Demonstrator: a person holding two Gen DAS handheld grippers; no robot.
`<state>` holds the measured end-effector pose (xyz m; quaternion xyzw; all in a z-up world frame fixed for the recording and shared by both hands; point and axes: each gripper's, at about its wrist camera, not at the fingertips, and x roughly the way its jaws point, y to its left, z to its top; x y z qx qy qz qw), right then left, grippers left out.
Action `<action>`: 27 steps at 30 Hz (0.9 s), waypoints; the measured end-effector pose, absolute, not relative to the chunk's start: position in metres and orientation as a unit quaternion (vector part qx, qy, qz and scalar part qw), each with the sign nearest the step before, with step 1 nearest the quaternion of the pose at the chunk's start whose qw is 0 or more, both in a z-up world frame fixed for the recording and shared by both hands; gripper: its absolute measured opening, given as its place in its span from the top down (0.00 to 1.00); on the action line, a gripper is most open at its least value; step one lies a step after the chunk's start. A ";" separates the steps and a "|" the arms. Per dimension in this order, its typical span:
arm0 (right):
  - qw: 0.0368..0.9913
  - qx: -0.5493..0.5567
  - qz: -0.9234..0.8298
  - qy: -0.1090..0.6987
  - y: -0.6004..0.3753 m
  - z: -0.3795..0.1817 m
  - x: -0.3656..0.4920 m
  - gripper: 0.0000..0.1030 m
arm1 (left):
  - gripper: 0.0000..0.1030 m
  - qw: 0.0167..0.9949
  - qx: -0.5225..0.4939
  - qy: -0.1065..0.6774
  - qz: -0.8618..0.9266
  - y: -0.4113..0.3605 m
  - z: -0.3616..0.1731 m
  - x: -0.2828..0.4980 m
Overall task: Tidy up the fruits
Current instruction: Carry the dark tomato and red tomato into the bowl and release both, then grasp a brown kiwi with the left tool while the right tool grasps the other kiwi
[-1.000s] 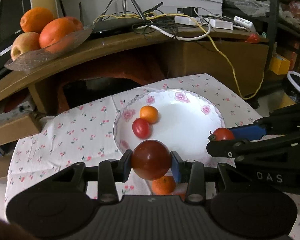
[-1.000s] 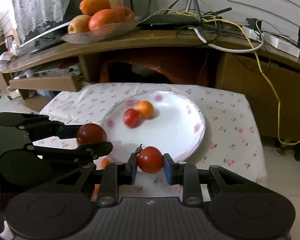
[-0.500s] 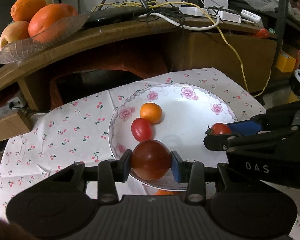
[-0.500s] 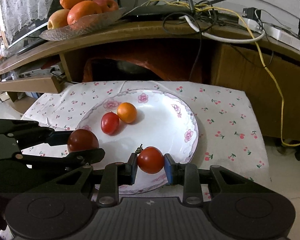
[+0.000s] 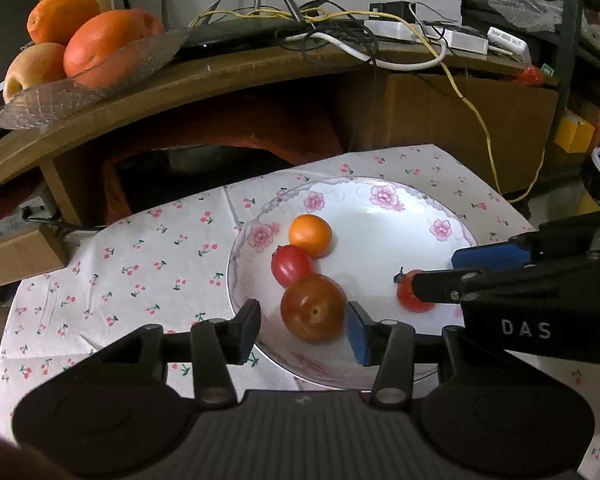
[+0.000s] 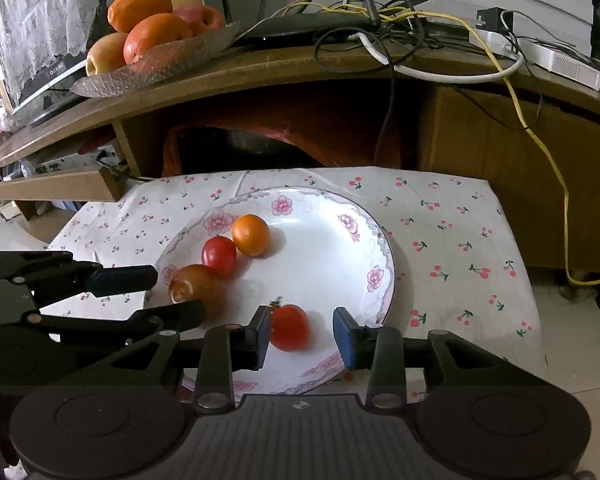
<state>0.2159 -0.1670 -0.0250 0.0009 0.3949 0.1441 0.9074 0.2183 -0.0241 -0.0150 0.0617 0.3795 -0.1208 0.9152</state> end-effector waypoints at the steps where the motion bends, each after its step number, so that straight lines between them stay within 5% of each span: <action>1: 0.908 0.001 0.144 0.394 -0.167 -0.024 0.215 0.63 | 0.49 0.915 0.059 0.379 -0.121 -0.023 -0.015 0.218; 27: 0.899 -0.018 0.173 0.401 -0.153 -0.010 0.179 0.58 | 0.44 0.911 0.040 0.385 -0.147 0.017 0.000 0.165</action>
